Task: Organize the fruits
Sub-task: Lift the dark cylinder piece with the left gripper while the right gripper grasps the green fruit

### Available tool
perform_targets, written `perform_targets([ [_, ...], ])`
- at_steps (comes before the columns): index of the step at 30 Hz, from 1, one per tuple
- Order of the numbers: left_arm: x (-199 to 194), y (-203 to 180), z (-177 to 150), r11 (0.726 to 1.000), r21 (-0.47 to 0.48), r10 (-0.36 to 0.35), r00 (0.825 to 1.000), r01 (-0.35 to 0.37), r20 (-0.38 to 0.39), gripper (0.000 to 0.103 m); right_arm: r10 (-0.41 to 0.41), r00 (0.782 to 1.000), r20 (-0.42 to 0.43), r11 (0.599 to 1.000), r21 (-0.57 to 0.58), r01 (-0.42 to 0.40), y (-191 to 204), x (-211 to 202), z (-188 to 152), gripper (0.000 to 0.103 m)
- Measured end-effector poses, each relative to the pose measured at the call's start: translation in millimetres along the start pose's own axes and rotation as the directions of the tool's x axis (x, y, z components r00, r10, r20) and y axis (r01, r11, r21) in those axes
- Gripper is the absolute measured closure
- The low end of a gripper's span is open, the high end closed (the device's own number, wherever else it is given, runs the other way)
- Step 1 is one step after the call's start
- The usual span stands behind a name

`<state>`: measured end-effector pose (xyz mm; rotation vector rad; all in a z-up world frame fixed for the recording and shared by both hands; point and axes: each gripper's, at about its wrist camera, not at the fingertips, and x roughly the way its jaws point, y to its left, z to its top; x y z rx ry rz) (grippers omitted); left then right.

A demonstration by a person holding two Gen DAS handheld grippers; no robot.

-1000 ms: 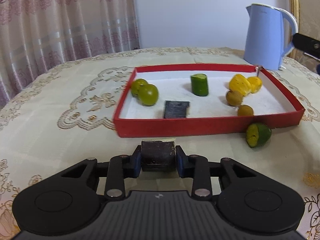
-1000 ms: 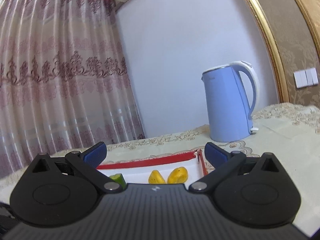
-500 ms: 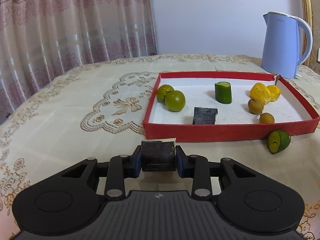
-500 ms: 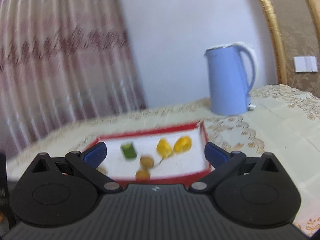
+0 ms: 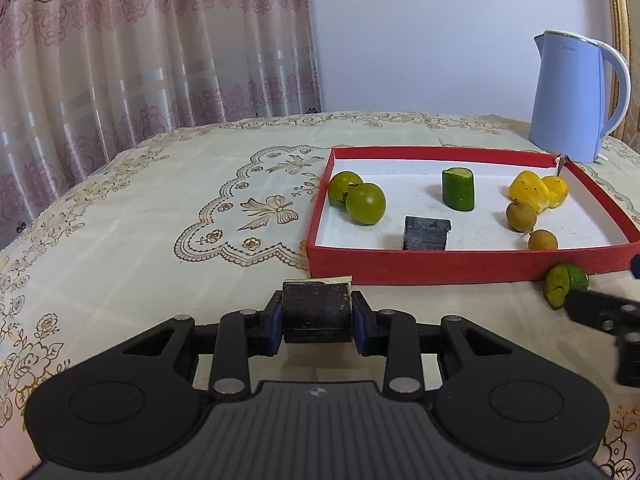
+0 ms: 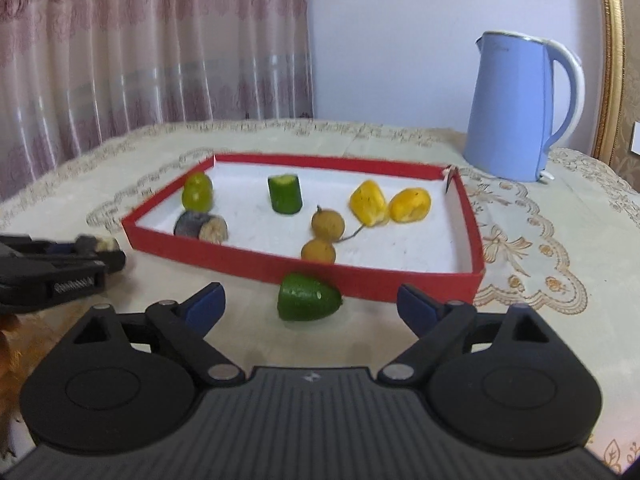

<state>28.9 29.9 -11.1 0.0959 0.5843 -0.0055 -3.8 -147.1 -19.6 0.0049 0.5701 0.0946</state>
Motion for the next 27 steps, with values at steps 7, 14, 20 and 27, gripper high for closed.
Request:
perform_targets([
  [7, -0.3, 1.6, -0.9, 1.0, 0.002, -0.005, 1.0, 0.005, 0.003, 0.07, -0.018, 0.999, -0.05, 1.0, -0.011, 0.017, 1.9, 18.2, 2.1, 0.036],
  [14, 1.9, 3.3, -1.2, 1.0, 0.001, -0.014, 1.0, 0.014, -0.001, 0.07, -0.017, 0.997, -0.077, 1.0, -0.014, 0.016, 3.7, 28.4, 4.9, 0.048],
  [20, 2.7, 3.8, -1.8, 1.0, 0.001, -0.017, 1.0, 0.017, -0.002, 0.07, -0.014, 0.996, -0.09, 1.0, -0.018, 0.012, 5.2, 33.4, 5.3, 0.048],
  [27, 5.2, 3.4, -3.1, 1.0, 0.002, -0.019, 1.0, 0.019, -0.014, 0.07, -0.009, 0.996, -0.094, 1.0, -0.012, 0.008, 3.9, 35.7, 6.8, 0.05],
])
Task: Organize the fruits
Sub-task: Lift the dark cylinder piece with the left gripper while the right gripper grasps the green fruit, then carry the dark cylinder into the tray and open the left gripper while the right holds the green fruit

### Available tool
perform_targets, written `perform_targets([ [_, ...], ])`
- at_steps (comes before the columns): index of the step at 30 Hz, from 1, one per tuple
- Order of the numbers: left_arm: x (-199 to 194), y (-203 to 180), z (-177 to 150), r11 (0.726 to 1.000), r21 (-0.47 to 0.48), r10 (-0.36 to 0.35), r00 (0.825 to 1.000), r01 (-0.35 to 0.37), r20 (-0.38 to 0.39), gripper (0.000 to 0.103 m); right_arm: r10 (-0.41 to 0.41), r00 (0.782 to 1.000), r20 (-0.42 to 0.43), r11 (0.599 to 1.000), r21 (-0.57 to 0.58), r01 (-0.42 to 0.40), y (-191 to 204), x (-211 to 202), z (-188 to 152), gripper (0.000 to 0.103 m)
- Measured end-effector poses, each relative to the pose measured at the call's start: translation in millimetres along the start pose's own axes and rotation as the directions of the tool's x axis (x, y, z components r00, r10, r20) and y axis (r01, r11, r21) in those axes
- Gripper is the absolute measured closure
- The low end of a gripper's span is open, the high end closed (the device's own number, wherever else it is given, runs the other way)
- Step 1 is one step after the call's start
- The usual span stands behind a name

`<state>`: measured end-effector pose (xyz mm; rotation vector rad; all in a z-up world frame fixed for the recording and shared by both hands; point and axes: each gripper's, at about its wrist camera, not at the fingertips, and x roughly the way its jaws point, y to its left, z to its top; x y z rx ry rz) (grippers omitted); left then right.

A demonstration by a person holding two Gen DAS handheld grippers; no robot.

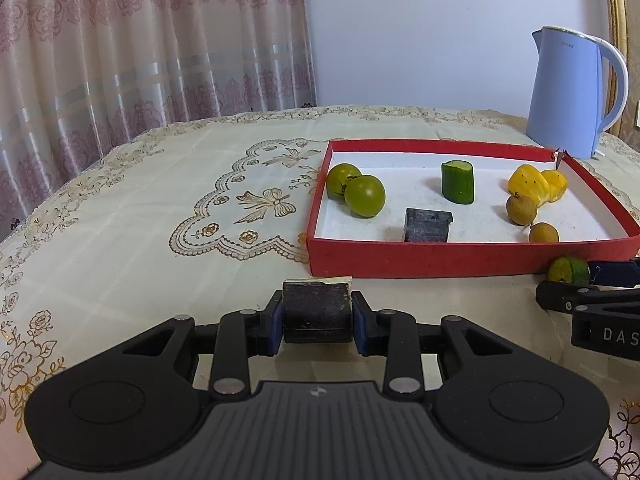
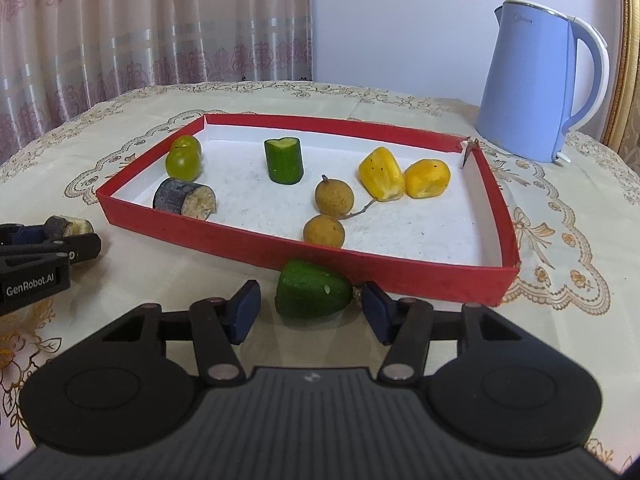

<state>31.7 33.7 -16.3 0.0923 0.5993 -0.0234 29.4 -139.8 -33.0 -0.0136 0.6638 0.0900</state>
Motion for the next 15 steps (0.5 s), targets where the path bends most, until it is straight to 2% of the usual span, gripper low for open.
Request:
perform_targets([
  [1, 0.2, -0.4, -0.1, 1.0, 0.001, 0.0, 1.0, 0.0, -0.001, 0.07, 0.006, 1.0, -0.002, 1.0, 0.003, -0.006, -0.3, 0.5, 0.4, 0.054],
  [4, 0.8, -0.5, -0.4, 1.0, 0.004, 0.002, 1.0, -0.002, -0.002, 0.07, 0.002, 1.0, -0.006, 1.0, -0.009, -0.002, 1.0, 1.7, 1.3, 0.055],
  [7, 1.1, -0.6, -0.5, 1.0, 0.002, 0.001, 1.0, -0.001, -0.002, 0.07, 0.0, 1.0, -0.006, 1.0, -0.001, 0.0, -0.4, 2.3, 1.5, 0.063],
  [15, 2.6, -1.6, -1.5, 1.0, 0.007, 0.012, 1.0, -0.012, -0.009, 0.07, 0.01, 1.0, -0.004, 1.0, 0.013, -0.01, -2.2, 2.5, 1.8, 0.064],
])
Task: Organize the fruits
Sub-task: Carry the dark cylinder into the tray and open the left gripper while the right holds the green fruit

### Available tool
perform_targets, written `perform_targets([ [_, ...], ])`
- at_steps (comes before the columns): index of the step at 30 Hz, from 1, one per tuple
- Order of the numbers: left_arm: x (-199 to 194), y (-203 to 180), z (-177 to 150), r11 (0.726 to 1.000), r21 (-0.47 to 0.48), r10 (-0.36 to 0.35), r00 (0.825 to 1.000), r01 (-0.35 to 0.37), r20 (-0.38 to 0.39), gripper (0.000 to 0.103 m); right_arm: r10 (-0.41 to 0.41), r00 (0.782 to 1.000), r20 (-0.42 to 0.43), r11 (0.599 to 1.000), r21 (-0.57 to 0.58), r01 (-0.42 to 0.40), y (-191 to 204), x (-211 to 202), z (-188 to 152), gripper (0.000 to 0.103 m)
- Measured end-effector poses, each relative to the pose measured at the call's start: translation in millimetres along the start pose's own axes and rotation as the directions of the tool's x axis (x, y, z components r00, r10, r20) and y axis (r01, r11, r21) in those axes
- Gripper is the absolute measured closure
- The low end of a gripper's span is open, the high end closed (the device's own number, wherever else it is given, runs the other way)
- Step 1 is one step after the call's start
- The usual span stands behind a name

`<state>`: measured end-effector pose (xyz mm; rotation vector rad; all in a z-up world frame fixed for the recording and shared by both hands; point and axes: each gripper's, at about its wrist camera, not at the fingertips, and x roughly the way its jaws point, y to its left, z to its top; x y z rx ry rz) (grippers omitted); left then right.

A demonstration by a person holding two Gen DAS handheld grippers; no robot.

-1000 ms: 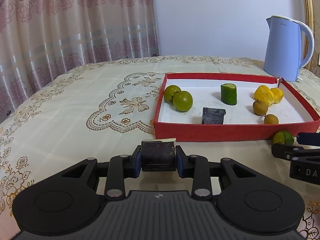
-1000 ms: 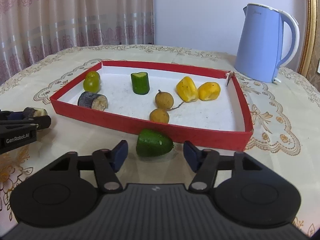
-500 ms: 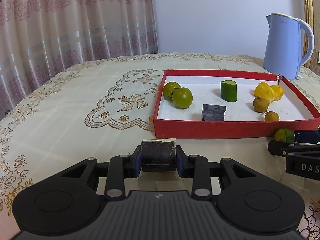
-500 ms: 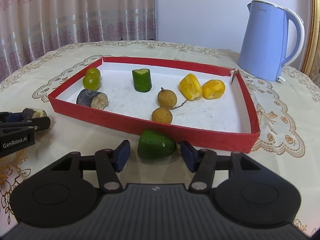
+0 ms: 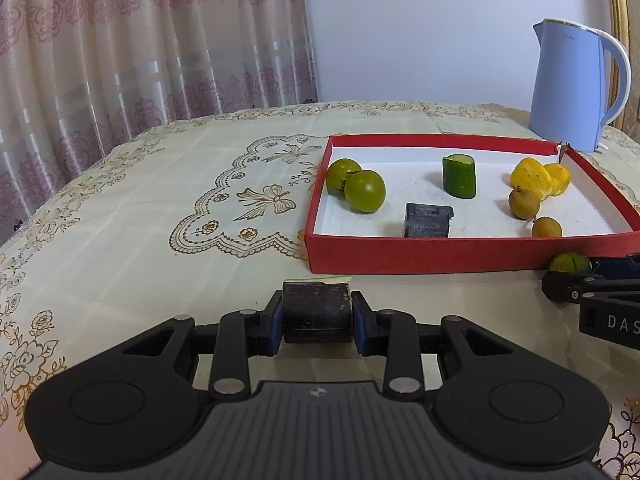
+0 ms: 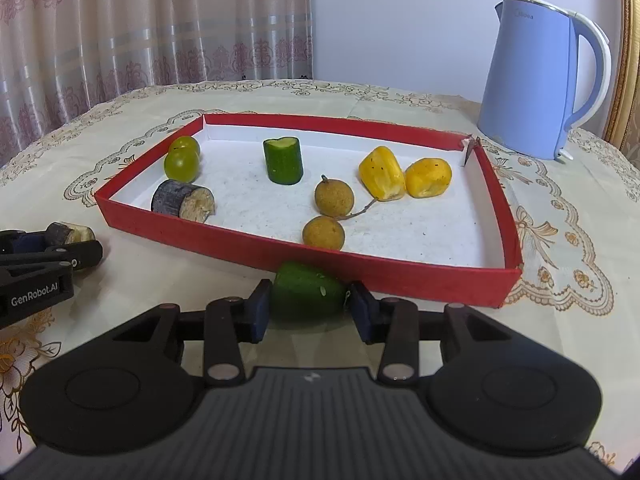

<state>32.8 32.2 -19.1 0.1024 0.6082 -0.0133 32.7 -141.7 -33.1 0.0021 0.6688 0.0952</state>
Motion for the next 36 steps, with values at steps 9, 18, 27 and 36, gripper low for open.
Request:
perform_targets([
  [9, 0.2, -2.4, 1.2, 1.0, 0.01, 0.009, 1.0, -0.009, -0.009, 0.07, 0.014, 1.0, 0.025, 1.0, -0.005, -0.014, -2.2, -13.6, -3.2, 0.065],
  [18, -1.2, -10.2, 2.4, 0.999, 0.033, 0.019, 1.0, -0.019, -0.008, 0.07, 0.028, 0.997, 0.065, 1.0, 0.011, -0.029, -12.5, -30.5, -6.5, 0.065],
  [27, -3.3, -17.7, 5.1, 0.998, 0.053, 0.028, 1.0, -0.028, -0.005, 0.07, 0.039, 0.994, 0.099, 0.999, 0.021, -0.041, -18.9, -43.7, -8.7, 0.065],
  [36, -4.4, -27.6, 14.6, 0.996, 0.086, 0.036, 0.999, -0.037, 0.019, 0.07, 0.046, 0.991, 0.124, 0.997, 0.049, -0.052, -28.2, -51.6, -10.9, 0.065],
])
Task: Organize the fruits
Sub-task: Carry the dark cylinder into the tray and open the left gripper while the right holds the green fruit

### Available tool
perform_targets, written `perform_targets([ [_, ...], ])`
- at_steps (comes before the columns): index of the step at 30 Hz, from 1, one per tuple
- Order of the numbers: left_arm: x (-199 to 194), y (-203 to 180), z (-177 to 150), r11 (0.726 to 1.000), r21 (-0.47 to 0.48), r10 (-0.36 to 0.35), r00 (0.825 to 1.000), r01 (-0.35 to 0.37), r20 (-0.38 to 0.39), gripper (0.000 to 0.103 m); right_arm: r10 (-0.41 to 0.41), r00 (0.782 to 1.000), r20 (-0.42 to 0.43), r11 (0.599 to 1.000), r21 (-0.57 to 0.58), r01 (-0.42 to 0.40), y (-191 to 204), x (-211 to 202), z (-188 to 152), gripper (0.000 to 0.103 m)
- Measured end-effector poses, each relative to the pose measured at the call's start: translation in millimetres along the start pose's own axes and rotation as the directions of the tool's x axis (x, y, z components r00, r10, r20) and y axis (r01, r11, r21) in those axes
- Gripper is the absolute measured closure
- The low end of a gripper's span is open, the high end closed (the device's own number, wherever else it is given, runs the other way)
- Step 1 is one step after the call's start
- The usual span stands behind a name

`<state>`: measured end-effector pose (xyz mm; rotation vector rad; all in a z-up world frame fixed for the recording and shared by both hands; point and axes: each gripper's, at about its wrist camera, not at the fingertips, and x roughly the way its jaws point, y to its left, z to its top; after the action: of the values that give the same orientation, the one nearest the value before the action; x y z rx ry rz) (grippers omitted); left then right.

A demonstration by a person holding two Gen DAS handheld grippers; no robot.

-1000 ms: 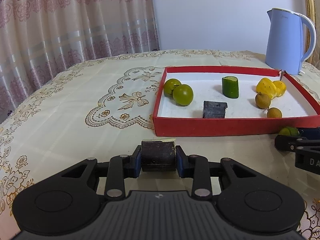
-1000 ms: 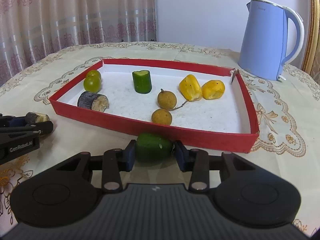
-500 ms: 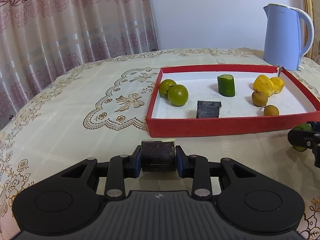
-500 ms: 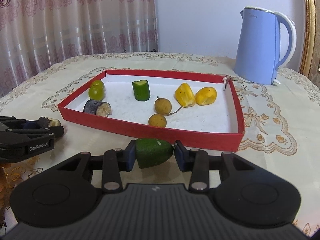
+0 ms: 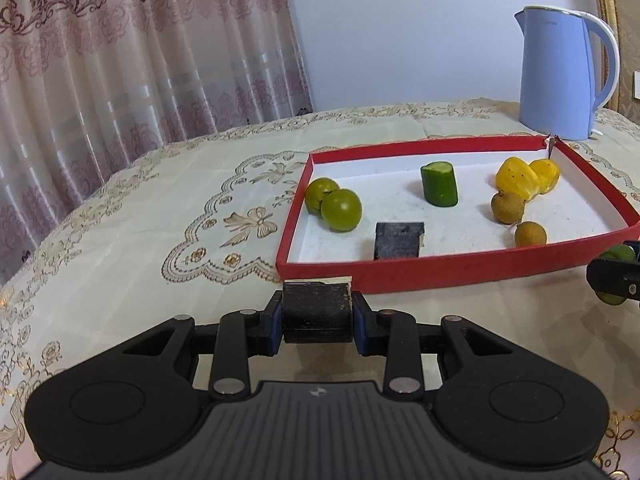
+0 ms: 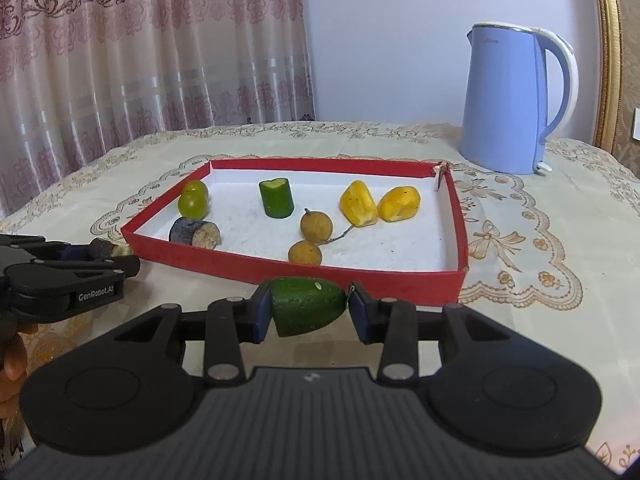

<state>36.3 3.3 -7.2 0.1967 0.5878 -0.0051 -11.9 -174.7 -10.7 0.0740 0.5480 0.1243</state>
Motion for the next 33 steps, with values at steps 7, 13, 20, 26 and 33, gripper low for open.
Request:
perform_targets([
  [7, 0.7, -9.6, 11.5, 1.0, 0.023, -0.001, 1.0, 0.001, 0.015, 0.07, 0.008, 1.0, 0.006, 1.0, 0.015, -0.008, -5.2, -1.3, -0.7, 0.065],
  [13, 2.6, -18.0, 24.7, 0.999, 0.042, -0.001, 1.0, 0.0, 0.031, 0.07, 0.007, 1.0, 0.011, 1.0, 0.026, -0.008, -11.1, -3.9, -1.5, 0.065],
  [20, 11.0, -28.9, 40.0, 0.998, 0.068, 0.0, 0.999, -0.003, 0.04, 0.07, 0.005, 1.0, 0.014, 0.999, 0.038, -0.006, -17.9, -5.8, -2.1, 0.065],
  [26, 17.1, -40.9, 50.9, 0.995, 0.099, -0.002, 0.999, -0.003, 0.049, 0.07, 0.005, 1.0, 0.017, 0.999, 0.041, -0.005, -19.0, -6.6, -2.5, 0.065],
  [33, 24.9, -55.5, 62.2, 0.991, 0.132, -0.004, 0.998, -0.004, 0.06, 0.07, 0.003, 1.0, 0.016, 0.999, 0.046, -0.004, -23.3, -7.1, -3.7, 0.065],
])
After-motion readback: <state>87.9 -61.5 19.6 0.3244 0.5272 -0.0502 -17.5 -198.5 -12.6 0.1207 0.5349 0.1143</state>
